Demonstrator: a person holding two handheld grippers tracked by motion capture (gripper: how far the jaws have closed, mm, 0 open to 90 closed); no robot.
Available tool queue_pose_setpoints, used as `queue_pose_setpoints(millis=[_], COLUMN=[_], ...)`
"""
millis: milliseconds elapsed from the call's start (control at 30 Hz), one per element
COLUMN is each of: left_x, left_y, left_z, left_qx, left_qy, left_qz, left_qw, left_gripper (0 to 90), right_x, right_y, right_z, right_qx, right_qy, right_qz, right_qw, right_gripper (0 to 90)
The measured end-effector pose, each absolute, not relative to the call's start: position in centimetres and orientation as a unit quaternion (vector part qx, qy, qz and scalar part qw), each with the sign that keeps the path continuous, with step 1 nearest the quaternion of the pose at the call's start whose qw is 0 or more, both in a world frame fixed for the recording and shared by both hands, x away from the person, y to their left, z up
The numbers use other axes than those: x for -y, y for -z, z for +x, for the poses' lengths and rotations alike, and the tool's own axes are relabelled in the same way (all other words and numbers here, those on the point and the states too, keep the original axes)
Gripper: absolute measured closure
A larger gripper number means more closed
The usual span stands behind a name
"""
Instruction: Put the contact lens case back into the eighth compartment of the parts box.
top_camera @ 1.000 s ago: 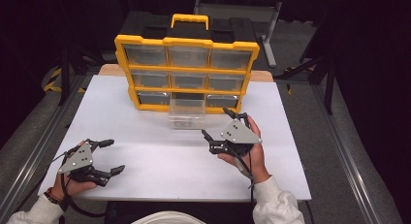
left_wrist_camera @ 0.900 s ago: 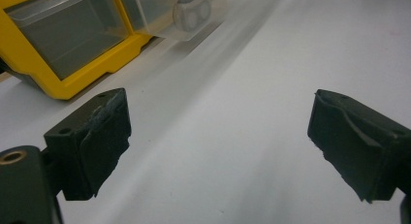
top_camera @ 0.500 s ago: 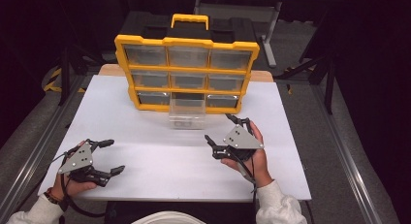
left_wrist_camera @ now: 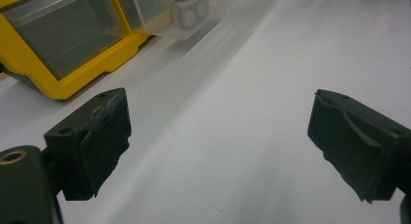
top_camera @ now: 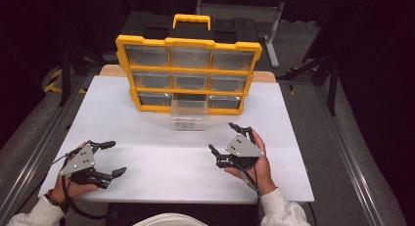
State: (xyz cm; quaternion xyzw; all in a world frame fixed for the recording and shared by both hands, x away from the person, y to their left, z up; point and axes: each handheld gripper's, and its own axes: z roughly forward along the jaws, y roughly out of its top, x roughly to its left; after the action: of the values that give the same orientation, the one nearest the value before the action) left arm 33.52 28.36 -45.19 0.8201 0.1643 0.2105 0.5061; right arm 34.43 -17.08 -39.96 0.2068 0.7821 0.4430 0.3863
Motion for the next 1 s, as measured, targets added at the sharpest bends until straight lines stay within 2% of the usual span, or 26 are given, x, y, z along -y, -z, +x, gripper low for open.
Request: queue_pose_setpoints(millis=[667,800,1000], left_x=[-28.2,-28.2,-28.2], left_y=[45.3,45.3,45.3], left_z=[33.5,33.5,33.5], left_qx=[-0.165,-0.165,-0.165], left_qy=[-0.210,-0.211,-0.210], left_qz=[0.820,0.819,0.821], left_qw=[0.506,0.507,0.505], left_gripper=[9.4,9.4,9.4], right_x=[20.0,20.5,21.2], right_y=[42.9,43.6,44.5], right_z=[33.5,33.2,32.6], right_qx=[-0.788,-0.791,-0.793], right_qy=[-0.427,-0.410,-0.410], right_qz=[0.228,0.229,0.242], right_qw=[0.380,0.392,0.381], right_gripper=[12.6,12.2,11.1])
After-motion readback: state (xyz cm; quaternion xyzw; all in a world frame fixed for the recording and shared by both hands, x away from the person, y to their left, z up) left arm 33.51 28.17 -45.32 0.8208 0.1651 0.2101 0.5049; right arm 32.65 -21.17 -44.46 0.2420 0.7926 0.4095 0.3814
